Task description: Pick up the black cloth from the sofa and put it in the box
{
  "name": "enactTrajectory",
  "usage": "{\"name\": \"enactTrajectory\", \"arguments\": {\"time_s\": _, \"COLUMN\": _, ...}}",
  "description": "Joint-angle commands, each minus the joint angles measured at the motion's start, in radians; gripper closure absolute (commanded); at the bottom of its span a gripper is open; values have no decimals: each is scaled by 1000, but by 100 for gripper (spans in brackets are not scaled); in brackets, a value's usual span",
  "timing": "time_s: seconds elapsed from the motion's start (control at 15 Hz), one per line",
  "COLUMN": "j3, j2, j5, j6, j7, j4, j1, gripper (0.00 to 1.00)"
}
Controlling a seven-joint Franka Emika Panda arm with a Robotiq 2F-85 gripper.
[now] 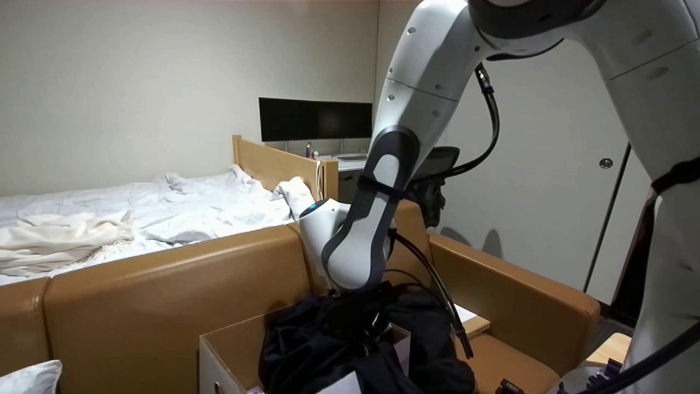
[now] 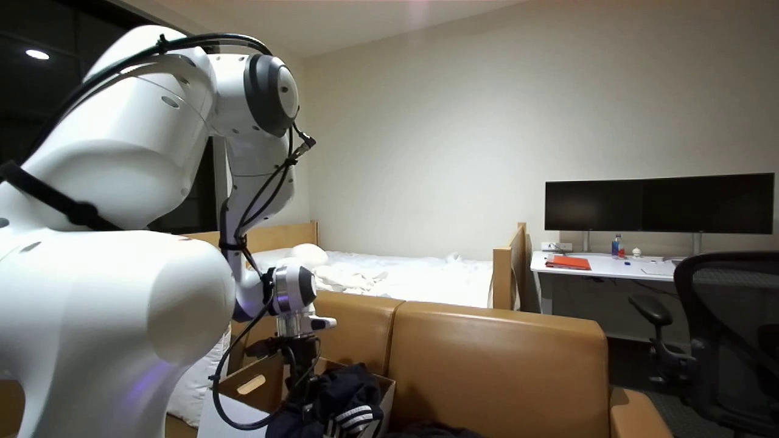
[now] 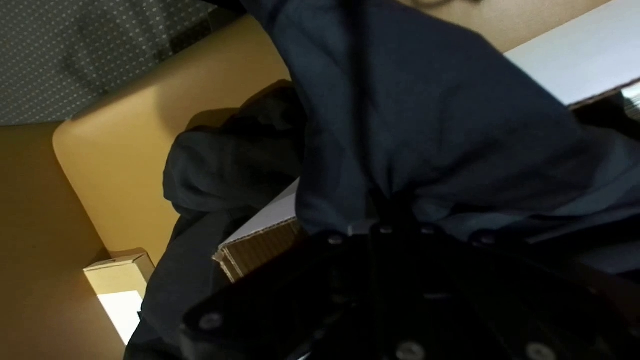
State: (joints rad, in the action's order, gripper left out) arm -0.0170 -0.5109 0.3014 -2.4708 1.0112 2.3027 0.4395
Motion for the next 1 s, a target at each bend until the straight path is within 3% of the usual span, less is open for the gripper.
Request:
{"name": "enactTrajectory", "arguments": {"time_s": 0.0, "j3": 1, "j2": 13, "j5": -4, "j6": 41, "j7": 9, "j4": -27, "j1": -8, "gripper": 100}}
{"name": "enactTrajectory", "arguments": {"time_s": 0.47, "j3": 33, "j2": 73, "j5": 2, "j6": 265, "j7": 25, "j4": -158, "j1": 0, "gripper": 100}}
{"name": "enactTrajectory", "arguments": {"time_s": 0.93, "j3": 76, "j2": 119, "j5": 0, "j6": 398, "j7": 24, "j4": -372, "j1": -9, "gripper": 100}}
